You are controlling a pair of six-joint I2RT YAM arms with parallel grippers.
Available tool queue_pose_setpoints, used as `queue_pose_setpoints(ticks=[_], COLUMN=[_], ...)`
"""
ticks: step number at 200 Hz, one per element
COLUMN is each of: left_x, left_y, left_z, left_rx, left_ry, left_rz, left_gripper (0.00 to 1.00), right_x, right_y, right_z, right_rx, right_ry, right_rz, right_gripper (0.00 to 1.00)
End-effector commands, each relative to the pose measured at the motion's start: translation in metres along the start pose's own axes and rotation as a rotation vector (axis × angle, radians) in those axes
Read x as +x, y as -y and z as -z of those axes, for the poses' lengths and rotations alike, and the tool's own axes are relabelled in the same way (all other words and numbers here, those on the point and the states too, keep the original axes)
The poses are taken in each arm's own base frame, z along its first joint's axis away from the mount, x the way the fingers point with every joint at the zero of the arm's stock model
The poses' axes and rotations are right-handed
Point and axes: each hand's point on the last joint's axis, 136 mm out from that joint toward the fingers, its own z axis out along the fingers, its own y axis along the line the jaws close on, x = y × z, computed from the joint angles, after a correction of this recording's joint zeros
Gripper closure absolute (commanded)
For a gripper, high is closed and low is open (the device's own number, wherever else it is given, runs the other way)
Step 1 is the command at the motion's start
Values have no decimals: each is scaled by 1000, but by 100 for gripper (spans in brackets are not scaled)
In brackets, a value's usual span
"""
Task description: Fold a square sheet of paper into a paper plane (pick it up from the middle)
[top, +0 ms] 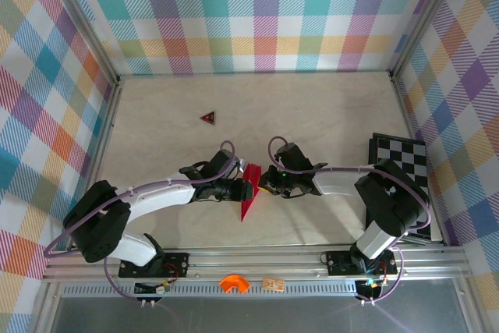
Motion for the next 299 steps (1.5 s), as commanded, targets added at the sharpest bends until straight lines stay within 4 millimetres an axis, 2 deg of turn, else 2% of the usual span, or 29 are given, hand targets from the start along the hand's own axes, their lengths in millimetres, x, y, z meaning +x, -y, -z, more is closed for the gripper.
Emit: queue_pose_setpoints(ticks=[1,77,148,172,179,208,246,299], left_x=[5,4,4,2,9,11,10,11], left_y=[4,14,3,-1,-6,-11,-12,-8], left_z=[-4,-11,-20,-22,-21,-21,-22,-29], left_rx=[7,57,-29,-57,-83,-117,-130,-122], left_ry=[-36,-53,-86,-82,-108,-110,-109,-119], left_rz=[8,-8,-52,-71,-68,-83,-95,-105], left_gripper=[62,62,63,67,68,75,81,78], right_x=[1,1,1,1,1,1,1,0], right_y=[0,0,-1,-2,-2,-1,-1,0], right_z=[-1,-2,-2,-2,-2,-2,-2,-4], right_rx=[-10,-11,-13,-13,-12,-10,-8,-7], right_ry=[-9,-12,-15,-15,-16,-17,-17,-20], right_rz=[-8,-9,-9,-7,-8,-6,-7,-6], right_gripper=[90,90,90,89,89,89,89,89])
